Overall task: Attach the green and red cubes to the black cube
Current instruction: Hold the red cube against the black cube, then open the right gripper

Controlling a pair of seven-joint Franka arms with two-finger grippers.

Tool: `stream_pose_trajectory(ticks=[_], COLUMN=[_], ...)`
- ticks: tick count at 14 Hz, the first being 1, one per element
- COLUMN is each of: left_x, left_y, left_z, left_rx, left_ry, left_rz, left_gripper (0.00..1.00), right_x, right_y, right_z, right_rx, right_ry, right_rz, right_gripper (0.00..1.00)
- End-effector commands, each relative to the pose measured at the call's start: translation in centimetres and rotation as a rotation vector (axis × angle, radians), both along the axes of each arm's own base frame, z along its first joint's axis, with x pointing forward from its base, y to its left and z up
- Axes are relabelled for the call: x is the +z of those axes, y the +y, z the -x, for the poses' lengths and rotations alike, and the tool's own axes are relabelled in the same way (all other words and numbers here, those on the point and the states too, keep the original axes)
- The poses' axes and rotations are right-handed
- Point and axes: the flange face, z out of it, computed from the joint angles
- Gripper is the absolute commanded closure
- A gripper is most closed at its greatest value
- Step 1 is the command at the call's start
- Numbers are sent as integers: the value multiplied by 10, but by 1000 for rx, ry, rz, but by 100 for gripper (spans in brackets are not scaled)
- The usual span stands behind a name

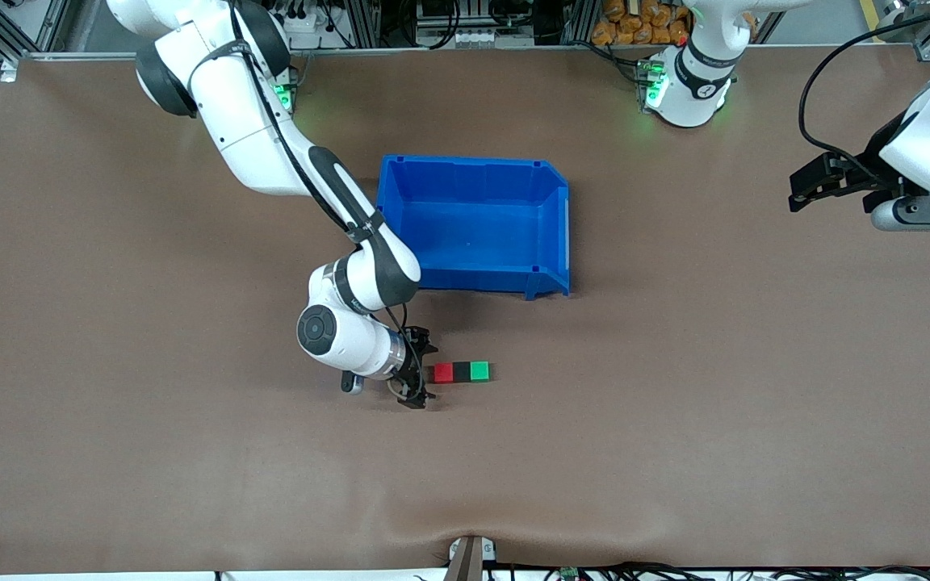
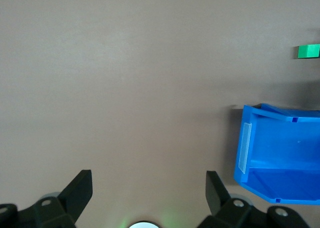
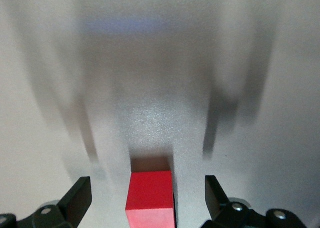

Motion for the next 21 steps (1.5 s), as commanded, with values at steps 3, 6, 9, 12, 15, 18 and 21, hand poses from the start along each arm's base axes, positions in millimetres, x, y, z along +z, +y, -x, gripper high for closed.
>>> stream_pose_trajectory(ticks=[3,6,9,12,15,18,21], left_x=[3,3,3,3,3,3,3], left_y=[-2,-2,-2,-1,-1,-2,-2], left_z=[-1,-1,-1,-1,-1,-1,-1], left_rx=[-3,-3,-3,-1,-1,-3,-3], left_ry=[-14,-14,-14,-14,-14,-14,-14], left_rz=[-5,-5,-5,-3,-3,-5,-5], left_gripper=[0,0,0,0,0,0,0], right_x=[11,21,26,28,35,44,47], right_y=[2,0,-3,-6,-8,-15,-26], right_z=[-4,-7,-8,-8,-11,-14,-17], right_rx=[9,23,46,49,54,60,65], right_ry=[-17,-40,-34,-21,-34,-29,6], right_rz=[17,31,53,56,60,68,77], right_gripper=[0,0,0,0,0,0,0])
